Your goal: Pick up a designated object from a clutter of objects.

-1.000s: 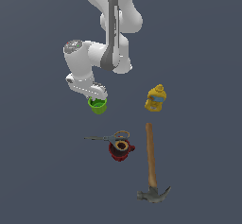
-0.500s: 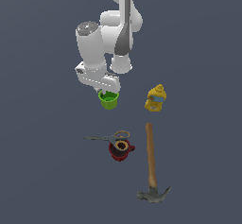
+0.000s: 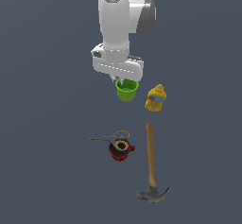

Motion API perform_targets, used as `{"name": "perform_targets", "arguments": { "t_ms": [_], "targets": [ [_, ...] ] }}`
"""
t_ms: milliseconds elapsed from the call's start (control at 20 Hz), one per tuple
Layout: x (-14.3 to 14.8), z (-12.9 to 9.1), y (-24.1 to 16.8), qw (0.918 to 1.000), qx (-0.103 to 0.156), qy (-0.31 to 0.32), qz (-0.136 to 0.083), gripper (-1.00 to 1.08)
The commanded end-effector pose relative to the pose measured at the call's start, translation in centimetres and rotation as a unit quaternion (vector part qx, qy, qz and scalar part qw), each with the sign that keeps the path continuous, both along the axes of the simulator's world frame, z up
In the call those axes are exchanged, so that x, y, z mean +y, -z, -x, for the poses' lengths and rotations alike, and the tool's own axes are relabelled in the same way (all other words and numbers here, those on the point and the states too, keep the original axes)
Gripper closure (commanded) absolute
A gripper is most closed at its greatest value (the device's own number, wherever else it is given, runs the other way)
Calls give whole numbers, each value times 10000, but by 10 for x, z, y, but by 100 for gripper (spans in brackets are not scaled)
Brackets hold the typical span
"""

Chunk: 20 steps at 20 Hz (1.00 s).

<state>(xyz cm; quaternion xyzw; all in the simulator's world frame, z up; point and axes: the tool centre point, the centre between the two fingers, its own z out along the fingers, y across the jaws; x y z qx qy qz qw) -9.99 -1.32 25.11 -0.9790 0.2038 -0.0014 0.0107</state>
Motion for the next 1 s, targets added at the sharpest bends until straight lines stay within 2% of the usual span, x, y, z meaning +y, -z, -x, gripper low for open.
{"name": "perform_targets", "arguments": {
  "t_ms": [0,550,950],
  "targets": [
    [23,-4,-22,10000,-7,2,2,108],
    [121,-25,-115,10000,-7,-8,-22,108],
    [175,-39,-167,10000,-9,-8,-40,108]
  ]
}}
